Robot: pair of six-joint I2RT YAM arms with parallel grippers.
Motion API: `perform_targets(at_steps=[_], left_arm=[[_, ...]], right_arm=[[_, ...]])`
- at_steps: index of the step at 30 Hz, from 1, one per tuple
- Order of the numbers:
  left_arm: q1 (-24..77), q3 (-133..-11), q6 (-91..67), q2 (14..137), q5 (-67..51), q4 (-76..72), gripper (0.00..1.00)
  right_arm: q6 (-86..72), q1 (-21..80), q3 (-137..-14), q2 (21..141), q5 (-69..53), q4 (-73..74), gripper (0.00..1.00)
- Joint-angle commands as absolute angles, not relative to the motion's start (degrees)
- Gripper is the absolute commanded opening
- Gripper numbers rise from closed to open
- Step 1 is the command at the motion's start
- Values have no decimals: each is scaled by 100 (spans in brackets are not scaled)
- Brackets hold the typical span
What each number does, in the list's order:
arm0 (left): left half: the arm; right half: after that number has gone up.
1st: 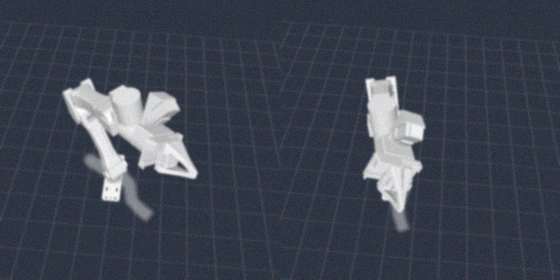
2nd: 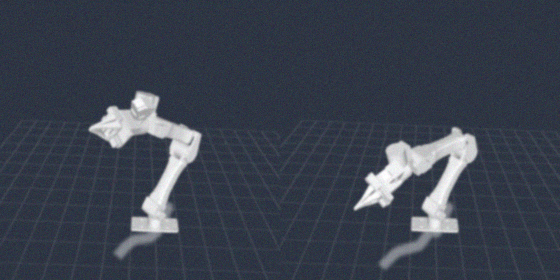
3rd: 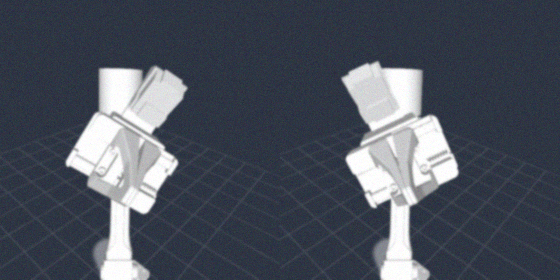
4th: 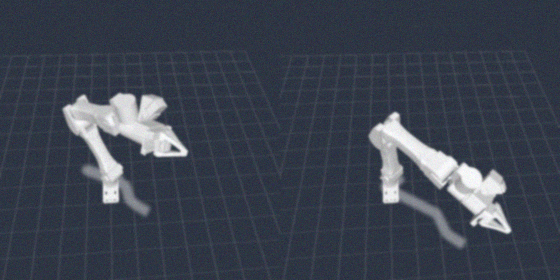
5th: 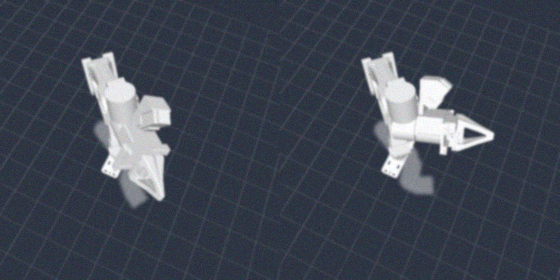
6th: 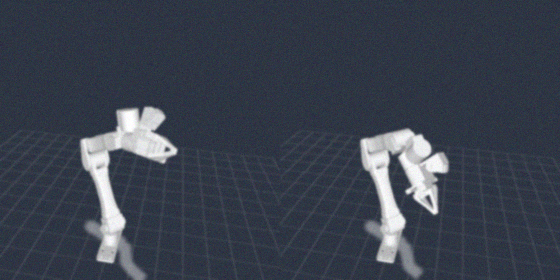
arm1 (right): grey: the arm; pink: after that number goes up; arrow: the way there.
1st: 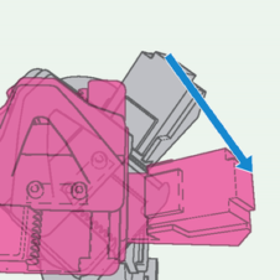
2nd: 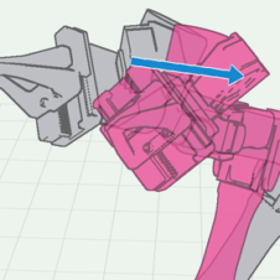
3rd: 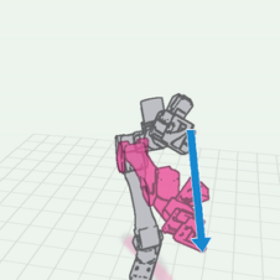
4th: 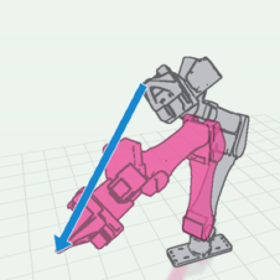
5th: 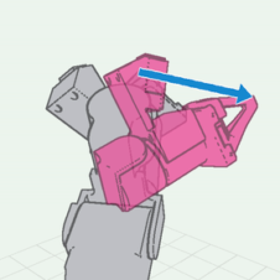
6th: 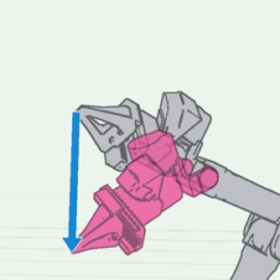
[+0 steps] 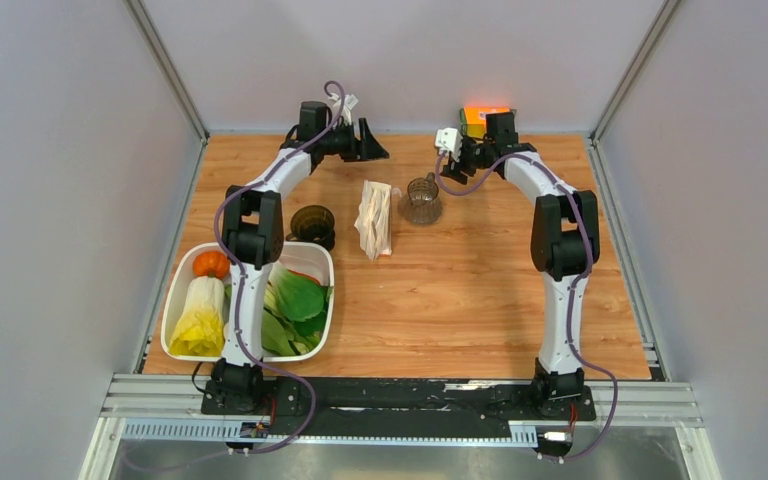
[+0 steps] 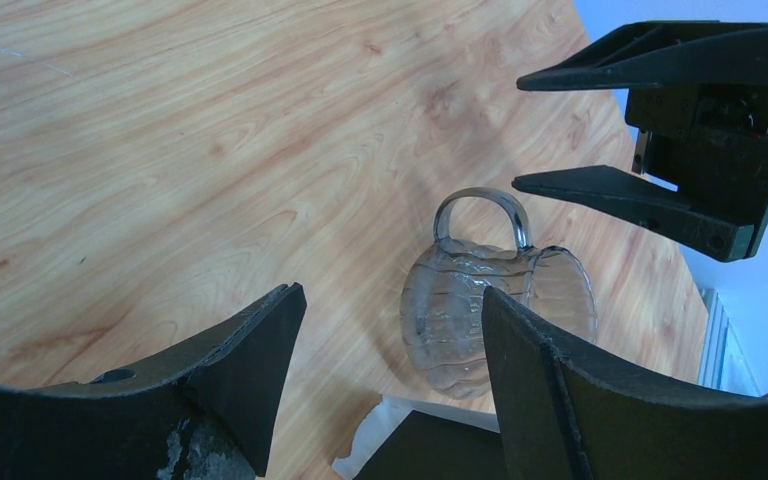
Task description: Place the coffee filter in the dripper
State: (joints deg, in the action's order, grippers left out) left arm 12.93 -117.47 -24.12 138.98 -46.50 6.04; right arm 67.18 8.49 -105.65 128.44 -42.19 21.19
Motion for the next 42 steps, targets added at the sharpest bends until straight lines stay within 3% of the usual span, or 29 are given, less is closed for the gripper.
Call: perform_targets(at_steps=[1,10,19,30,33,42], left_arm=[[1262,-11729,-2421,13513,-4801,388,75],[1248,-11767,-2337,13499,-4735,476,75],[1233,-11782,-2230,13482,-4651,658,76],[1218,-11949,-2095,13413,-4591,943,75],[1217,-11914,-2079,13325,-4544,965,75],[1110,-11596,-1997,12880,-4456,1117,75]], right_arm=[[6969,885,-10489,12951,-4928,1917,64],[7086,975,-10612,13219,-5310,1900,62],[7172,1037,-10460,13385,-5422,1536,53],[7483,1010,-10039,13146,-5338,1501,16],[7410,938,-9854,12978,-5266,1491,1],[6739,586,-8982,12207,-5136,1494,0]])
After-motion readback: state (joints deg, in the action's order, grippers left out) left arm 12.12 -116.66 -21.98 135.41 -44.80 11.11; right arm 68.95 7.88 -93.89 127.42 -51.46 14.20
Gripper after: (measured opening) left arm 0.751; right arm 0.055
